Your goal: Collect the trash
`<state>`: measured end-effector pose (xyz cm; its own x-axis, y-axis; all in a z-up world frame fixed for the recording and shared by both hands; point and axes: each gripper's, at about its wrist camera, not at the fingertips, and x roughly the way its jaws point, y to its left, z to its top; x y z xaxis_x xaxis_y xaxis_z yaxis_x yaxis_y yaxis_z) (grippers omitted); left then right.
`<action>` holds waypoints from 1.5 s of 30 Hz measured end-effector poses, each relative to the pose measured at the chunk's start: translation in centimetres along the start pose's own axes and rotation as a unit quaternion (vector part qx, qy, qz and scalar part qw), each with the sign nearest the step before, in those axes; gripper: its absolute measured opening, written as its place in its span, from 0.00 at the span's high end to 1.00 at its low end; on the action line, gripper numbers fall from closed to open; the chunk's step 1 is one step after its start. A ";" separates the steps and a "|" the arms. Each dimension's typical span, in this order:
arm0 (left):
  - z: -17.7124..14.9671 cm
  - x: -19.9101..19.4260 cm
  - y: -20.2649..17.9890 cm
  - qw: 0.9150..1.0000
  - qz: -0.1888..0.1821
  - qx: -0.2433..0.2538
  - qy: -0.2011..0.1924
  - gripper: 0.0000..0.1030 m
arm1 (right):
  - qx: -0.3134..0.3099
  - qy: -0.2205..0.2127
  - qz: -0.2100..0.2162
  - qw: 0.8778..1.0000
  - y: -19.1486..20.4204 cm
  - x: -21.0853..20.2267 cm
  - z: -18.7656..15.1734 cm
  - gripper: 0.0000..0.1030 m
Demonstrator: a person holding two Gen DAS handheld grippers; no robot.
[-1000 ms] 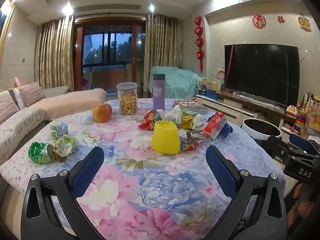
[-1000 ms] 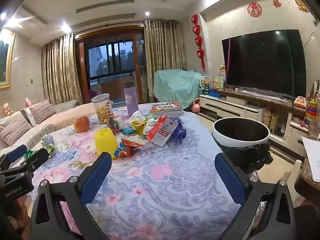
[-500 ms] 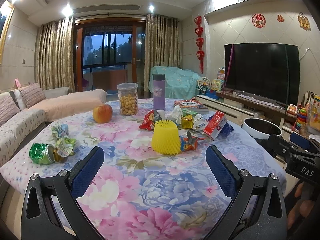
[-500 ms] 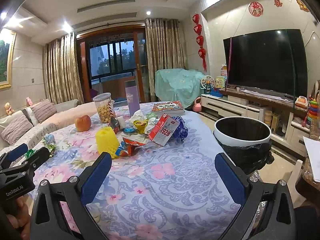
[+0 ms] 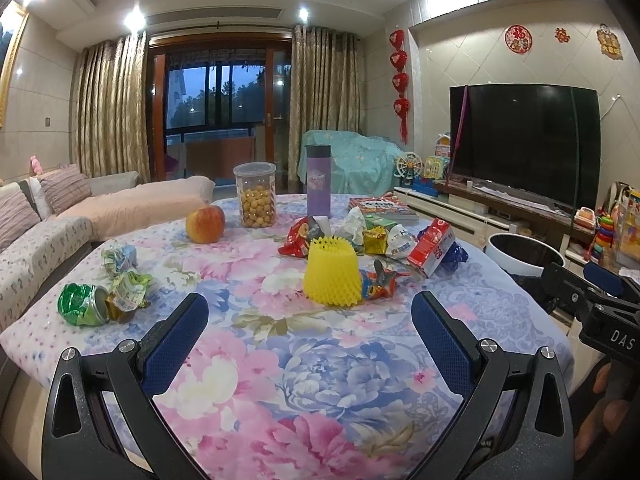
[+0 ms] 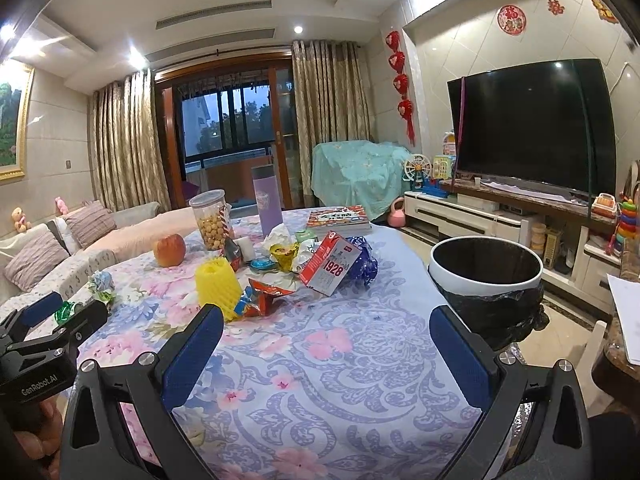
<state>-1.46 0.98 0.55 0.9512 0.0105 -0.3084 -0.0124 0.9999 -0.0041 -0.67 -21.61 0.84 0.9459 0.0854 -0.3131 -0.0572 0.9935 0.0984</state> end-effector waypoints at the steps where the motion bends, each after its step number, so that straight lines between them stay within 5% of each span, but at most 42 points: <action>1: 0.0 0.0 0.0 1.000 0.000 0.000 0.000 0.00 | 0.000 0.000 0.000 1.000 -0.1 0.0 0.0 0.00; 27: -0.7 0.9 0.1 1.000 -0.005 -0.004 0.017 0.00 | 0.008 0.005 0.007 1.000 -0.1 0.2 -0.3 0.00; 45: -1.2 6.8 2.2 0.996 0.003 -0.016 0.083 0.00 | 0.028 0.062 0.027 0.997 -0.1 4.5 -0.5 0.00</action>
<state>4.56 3.28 -2.72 0.8868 0.0125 -0.4621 -0.0303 0.9991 -0.0313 3.42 -21.31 -1.03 0.8949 0.1503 -0.4202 -0.0850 0.9818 0.1701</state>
